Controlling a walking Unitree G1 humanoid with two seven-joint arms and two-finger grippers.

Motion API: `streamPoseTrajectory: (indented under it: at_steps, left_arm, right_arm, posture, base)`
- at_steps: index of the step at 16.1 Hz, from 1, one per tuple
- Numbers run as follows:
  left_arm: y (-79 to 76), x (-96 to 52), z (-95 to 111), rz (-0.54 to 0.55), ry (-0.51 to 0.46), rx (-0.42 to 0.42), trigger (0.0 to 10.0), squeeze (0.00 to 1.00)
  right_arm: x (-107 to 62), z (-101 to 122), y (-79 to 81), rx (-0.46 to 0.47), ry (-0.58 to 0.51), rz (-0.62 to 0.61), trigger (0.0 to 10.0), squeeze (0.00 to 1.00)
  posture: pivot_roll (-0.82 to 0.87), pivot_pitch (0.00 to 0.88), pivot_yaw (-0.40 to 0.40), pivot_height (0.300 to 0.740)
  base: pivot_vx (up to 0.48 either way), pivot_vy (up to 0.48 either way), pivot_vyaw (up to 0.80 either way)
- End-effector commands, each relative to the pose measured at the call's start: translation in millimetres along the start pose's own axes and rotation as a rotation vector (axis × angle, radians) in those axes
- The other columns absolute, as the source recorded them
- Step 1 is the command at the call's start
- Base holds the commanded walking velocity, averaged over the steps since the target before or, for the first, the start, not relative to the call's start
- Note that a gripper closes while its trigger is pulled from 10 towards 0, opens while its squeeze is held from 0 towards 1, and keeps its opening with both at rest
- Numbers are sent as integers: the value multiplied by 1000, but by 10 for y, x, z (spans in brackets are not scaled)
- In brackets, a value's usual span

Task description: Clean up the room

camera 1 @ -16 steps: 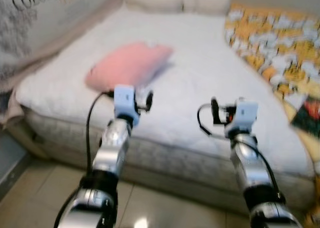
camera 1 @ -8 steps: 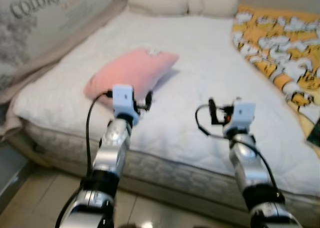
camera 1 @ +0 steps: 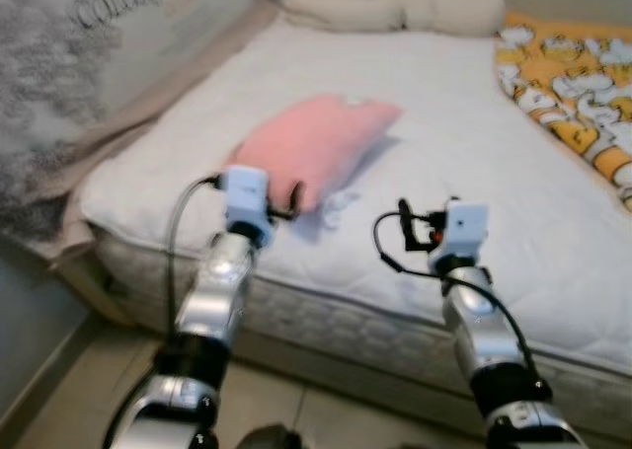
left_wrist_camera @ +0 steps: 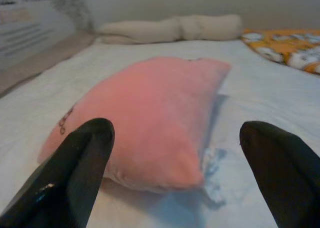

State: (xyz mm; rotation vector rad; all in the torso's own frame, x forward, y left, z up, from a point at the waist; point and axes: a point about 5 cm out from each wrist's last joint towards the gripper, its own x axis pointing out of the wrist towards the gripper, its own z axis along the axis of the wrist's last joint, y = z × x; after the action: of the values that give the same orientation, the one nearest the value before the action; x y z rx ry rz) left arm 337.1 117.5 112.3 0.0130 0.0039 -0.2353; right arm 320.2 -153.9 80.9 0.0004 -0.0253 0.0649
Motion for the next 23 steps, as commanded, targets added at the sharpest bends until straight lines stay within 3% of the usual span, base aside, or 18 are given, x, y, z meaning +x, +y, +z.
streamPoseTrajectory:
  at_steps: [1, 3, 9, 12, 16, 19, 23]
  left_arm:
    - [32, 25, 90, -2, -29, 48, 10000, 0]
    - [10, 29, 98, -18, -32, 66, 10000, 0]
    - [21, 13, 130, -4, -57, 54, 10000, 0]
    - [17, 12, 136, -5, -60, 54, 10000, 0]
    - [29, -1, 138, 6, -69, 49, 10000, 0]
    - [86, -9, 138, 47, -58, 51, 10000, 0]
    - [204, -151, 142, 71, -59, 76, 10000, 0]
  right_arm:
    - [24, 31, 13, 13, -9, 3, 10000, 0]
    - [30, 33, 2, 18, -7, -3, 10000, 0]
    - [30, 31, -8, 20, -4, -7, 10000, 0]
    - [48, -28, 56, 101, 62, 42, 10000, 0]
    - [51, -41, 20, 53, 69, 24, 10000, 0]
    - [172, -6, 17, 68, 127, 101, 10000, 0]
    - [220, -54, 2, 228, 205, 111, 10000, 0]
  posture:
    - [-18, 13, 39, 740]
    - [-18, 13, 39, 740]
    - [-18, 14, 35, 740]
    - [-16, 15, 35, 740]
    - [-13, 19, 34, 740]
    - [5, 29, 42, 740]
    - [65, 80, 53, 740]
  base:
    - [0, 0, 0]
    - [0, 0, 0]
    - [480, 0, 0]
    - [461, 0, 0]
    - [461, 0, 0]
    - [0, 0, 0]
    - [0, 0, 0]
